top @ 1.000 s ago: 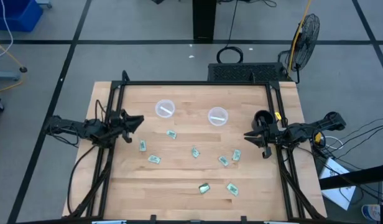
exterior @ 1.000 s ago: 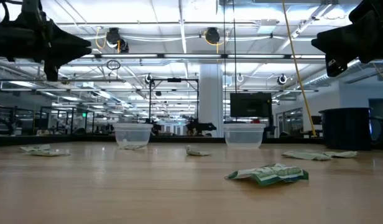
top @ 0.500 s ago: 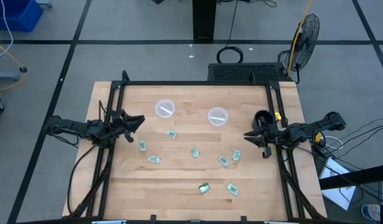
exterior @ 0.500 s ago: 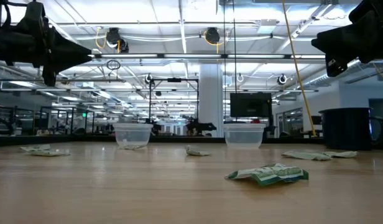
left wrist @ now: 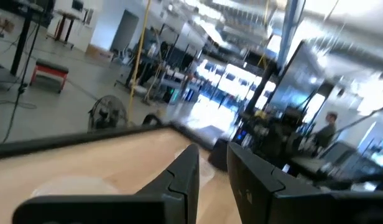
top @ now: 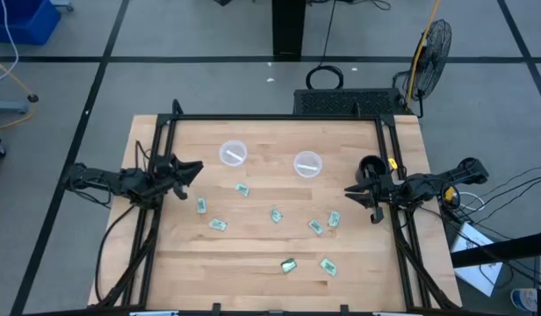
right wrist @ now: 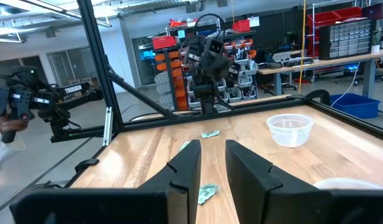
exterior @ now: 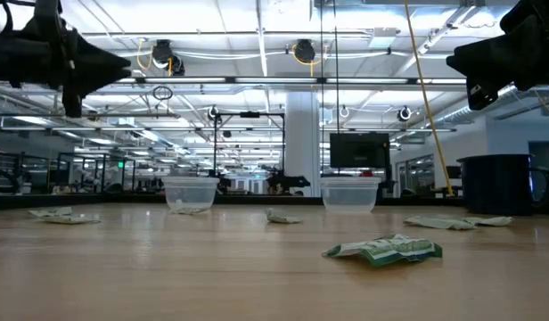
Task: Pick and place items into bin
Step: Put the stevia packet into the left transparent bin
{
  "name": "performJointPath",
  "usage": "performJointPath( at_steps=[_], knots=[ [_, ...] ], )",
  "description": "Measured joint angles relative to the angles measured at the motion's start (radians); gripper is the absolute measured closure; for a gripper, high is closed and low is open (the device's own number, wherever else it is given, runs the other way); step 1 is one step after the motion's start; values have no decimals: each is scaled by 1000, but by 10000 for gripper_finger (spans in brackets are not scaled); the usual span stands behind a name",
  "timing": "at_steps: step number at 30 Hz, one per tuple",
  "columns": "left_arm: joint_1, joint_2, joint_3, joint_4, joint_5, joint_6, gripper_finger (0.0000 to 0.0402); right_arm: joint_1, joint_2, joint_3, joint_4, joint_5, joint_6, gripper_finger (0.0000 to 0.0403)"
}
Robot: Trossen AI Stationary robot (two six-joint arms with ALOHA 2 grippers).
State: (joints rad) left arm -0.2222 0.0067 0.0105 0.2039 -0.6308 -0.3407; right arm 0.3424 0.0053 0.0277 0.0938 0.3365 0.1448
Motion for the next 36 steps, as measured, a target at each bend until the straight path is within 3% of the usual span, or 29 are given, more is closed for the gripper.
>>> performJointPath(
  at_steps=[5, 14, 21, 26, 33, 36],
  knots=[
    [0, 0, 64, 62, 0, 82, 314, 0, 0, 0, 0, 1, 0, 332],
    [0, 91, 348, -135, -2, 158, 314, -2, 0, 0, 29, 4, -98, 332],
    [0, 369, 536, -260, -1, 159, 314, -2, 0, 0, 72, 16, -106, 332],
    [0, 602, 564, -281, 2, 139, 314, -2, 0, 0, 83, 33, -153, 332],
    [0, 923, 563, -290, 10, -57, 314, -2, 13, 0, -4, 29, -90, 332],
    [0, 1011, 563, -323, 86, -186, 314, -2, 24, 0, -14, 28, -61, 332]
  ],
)
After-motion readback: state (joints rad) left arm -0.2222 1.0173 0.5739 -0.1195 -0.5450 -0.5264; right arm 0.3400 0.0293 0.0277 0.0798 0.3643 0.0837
